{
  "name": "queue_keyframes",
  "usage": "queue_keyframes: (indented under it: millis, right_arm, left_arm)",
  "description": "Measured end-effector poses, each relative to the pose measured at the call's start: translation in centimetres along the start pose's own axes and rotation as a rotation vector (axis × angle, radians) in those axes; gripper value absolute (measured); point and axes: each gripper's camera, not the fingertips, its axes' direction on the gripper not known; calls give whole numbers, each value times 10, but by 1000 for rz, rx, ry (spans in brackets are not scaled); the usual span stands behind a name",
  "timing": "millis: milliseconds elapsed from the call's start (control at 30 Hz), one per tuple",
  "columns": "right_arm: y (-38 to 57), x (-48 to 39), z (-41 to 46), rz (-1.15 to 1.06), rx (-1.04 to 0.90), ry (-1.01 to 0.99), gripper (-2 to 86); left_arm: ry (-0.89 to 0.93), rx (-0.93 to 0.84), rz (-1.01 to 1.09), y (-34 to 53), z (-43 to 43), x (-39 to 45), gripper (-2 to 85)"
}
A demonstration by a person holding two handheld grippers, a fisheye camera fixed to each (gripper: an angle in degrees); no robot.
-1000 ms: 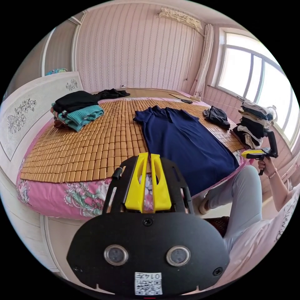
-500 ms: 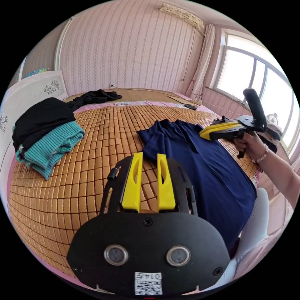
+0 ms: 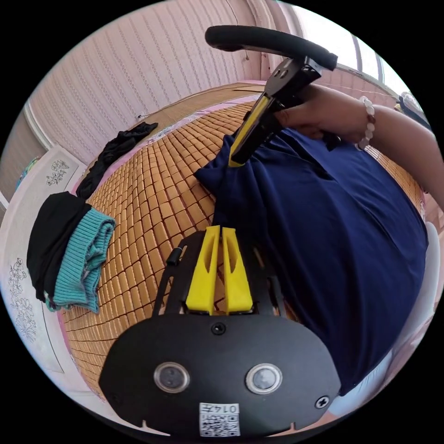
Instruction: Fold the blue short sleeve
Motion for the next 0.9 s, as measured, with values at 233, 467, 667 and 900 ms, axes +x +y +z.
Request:
queue_keyframes:
  millis: [233,467,667,900]
  right_arm:
    - [-27,-9,5,16,21,134,22]
    - [-49,8,48,65,-86,11,2]
    - [-64,-18,46,-47,-87,107,-6]
    - [-75,-34,29,-96,16,99,-7]
  left_arm:
    - [57,51,-87,2,-3,-19,3]
    - [152,72,-74,-12,4,-13,60]
    - [133,-40,-64,-23,21,-10,21]
    - [91,-20,-58,-23,17,-11,-9]
